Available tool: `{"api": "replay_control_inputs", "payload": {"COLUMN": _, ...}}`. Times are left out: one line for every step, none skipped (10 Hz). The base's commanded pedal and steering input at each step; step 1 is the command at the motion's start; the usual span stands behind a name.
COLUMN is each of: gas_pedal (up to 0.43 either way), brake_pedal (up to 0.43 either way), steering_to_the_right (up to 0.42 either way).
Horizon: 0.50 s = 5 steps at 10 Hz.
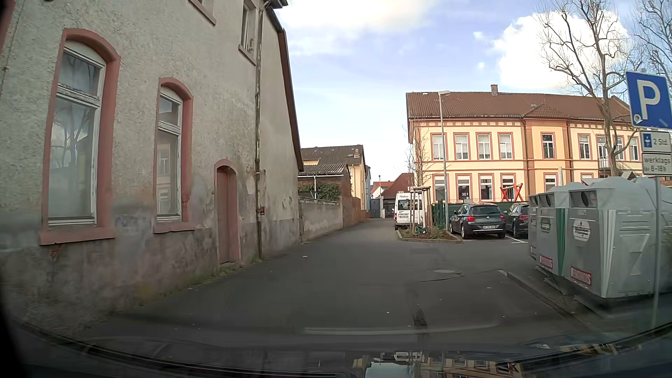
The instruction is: Follow the waypoints while adhering to traffic rules and regulations
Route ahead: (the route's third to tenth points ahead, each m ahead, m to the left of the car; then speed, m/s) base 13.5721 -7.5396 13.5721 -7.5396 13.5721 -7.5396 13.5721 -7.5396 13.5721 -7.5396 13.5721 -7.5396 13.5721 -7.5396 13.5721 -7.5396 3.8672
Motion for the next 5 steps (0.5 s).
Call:
{"api": "replay_control_inputs", "payload": {"gas_pedal": 0.000, "brake_pedal": 0.000, "steering_to_the_right": -0.021}}
{"api": "replay_control_inputs", "payload": {"gas_pedal": 0.000, "brake_pedal": 0.000, "steering_to_the_right": -0.016}}
{"api": "replay_control_inputs", "payload": {"gas_pedal": 0.000, "brake_pedal": 0.000, "steering_to_the_right": -0.015}}
{"api": "replay_control_inputs", "payload": {"gas_pedal": 0.000, "brake_pedal": 0.000, "steering_to_the_right": -0.015}}
{"api": "replay_control_inputs", "payload": {"gas_pedal": 0.000, "brake_pedal": 0.000, "steering_to_the_right": -0.013}}
